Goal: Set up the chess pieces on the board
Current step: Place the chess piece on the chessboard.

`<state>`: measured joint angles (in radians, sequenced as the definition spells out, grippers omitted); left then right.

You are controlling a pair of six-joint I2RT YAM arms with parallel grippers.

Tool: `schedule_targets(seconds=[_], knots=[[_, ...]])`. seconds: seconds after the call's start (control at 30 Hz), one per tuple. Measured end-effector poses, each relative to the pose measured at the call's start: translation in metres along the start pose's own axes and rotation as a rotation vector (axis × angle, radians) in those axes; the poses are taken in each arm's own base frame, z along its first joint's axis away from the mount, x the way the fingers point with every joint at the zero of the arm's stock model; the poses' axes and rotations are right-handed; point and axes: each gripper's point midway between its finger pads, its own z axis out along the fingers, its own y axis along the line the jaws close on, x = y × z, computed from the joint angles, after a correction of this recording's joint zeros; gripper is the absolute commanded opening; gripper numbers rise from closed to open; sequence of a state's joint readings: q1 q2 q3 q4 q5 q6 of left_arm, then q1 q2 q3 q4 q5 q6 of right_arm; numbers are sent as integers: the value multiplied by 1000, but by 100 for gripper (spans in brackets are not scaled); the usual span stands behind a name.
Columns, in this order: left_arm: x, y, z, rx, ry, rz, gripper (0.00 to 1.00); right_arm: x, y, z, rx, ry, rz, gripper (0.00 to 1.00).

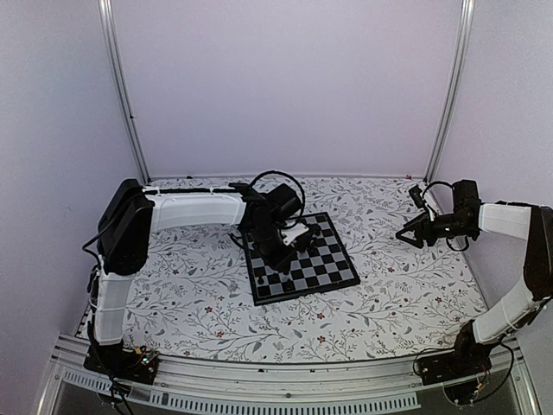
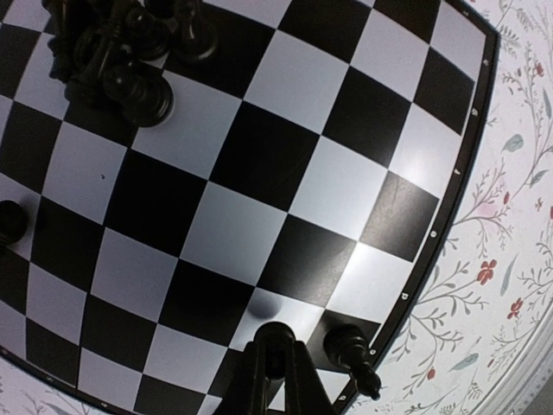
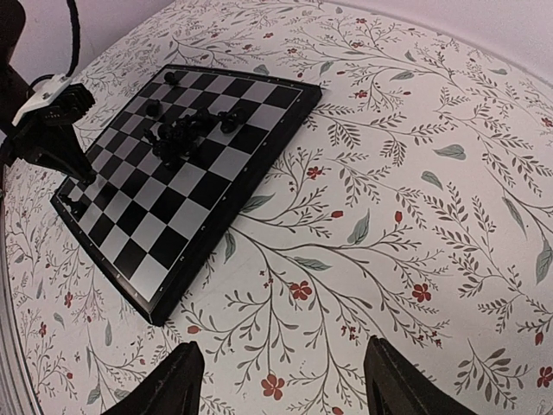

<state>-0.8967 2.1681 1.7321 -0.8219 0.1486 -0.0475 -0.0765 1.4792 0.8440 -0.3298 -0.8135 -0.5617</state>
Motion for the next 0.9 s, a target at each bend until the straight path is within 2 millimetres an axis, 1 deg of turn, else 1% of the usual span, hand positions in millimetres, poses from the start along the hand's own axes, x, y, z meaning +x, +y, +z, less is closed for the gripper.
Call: schedule_targets(seconds=[0.27, 0.4, 0.5, 0.73, 0.83, 0.9], knots=[[7, 0, 3, 5, 28, -1, 7, 0, 1, 1, -4, 1, -3, 66], [11, -1, 7, 11, 48, -1, 8, 0, 1, 1, -3, 1, -3, 66], [12, -2, 8, 21, 50, 2, 11, 0, 1, 1, -3, 1, -3, 67], [12, -4, 9, 34, 52, 5, 11, 0, 2, 1, -5, 1, -4, 66], [10, -6, 10, 41, 49, 8, 17, -1, 2, 1, -5, 2, -5, 66], [10, -6, 11, 42, 51, 11, 19, -1, 2, 2, -6, 2, -5, 66]])
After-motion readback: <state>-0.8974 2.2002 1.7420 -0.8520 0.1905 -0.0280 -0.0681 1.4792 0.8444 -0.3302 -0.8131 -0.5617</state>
